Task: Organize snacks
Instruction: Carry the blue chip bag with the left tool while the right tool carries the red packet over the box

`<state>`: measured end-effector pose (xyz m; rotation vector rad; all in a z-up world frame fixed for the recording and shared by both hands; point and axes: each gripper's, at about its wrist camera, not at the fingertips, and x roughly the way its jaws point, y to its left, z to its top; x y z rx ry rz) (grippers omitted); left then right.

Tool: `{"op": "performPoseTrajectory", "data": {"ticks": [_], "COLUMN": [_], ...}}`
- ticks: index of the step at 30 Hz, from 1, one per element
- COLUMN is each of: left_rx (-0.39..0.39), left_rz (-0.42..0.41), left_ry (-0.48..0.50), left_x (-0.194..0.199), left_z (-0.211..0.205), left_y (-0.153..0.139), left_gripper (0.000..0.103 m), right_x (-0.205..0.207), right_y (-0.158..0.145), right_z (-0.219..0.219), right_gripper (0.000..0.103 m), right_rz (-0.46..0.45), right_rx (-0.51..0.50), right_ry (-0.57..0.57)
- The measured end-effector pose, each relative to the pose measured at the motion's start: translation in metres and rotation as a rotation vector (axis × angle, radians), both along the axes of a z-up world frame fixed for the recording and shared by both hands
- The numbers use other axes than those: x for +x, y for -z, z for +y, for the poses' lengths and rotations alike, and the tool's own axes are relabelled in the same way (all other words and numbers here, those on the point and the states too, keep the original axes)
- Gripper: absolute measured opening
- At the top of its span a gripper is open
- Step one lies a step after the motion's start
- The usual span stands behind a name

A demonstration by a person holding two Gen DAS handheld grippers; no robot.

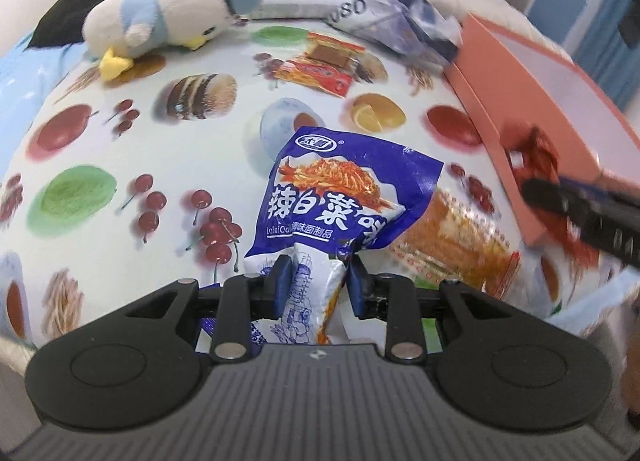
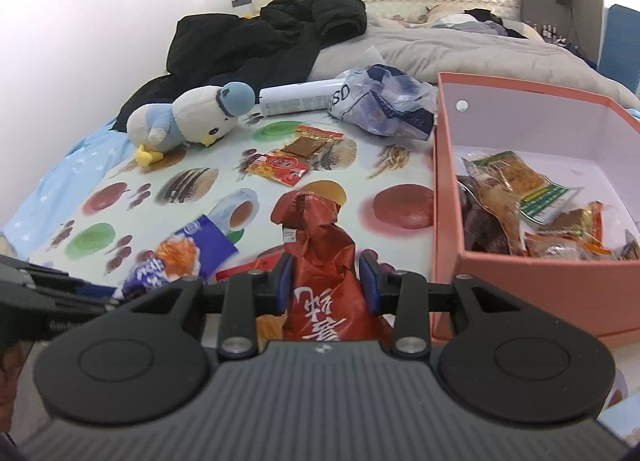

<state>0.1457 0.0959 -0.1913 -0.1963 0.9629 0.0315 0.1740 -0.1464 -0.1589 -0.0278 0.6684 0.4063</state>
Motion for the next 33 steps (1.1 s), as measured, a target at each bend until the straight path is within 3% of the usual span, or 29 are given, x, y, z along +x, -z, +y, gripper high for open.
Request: {"op": "performPoseTrajectory", "data": {"ticks": [5,15,33], "left_rx": [-0.041,-0.032,-0.074], "left_rz": [-0.032,-0.091,-0.193], "left_ry": [-0.078,-0.086,0.057], "left_x": [-0.006,-0.025,-0.053], "left_z": [-0.002,-0.027,-0.089], "left_y": [-0.009,-0.041,-0.095], "left_gripper": [0.034,0.034,0.034], "right_x": [-0.011,-0.034,-0.074], "right_y": [0.001,-0.022,-0.069], "right_z": [-0.002,-0.011,-0.059], "right_gripper": [0.039,0.039,0.039], "right_rz": [0.001,-0.040,-0.129], "right_rx": [0.001,0.031,0.091], "right_ry": [0.011,0.019,0.135]}}
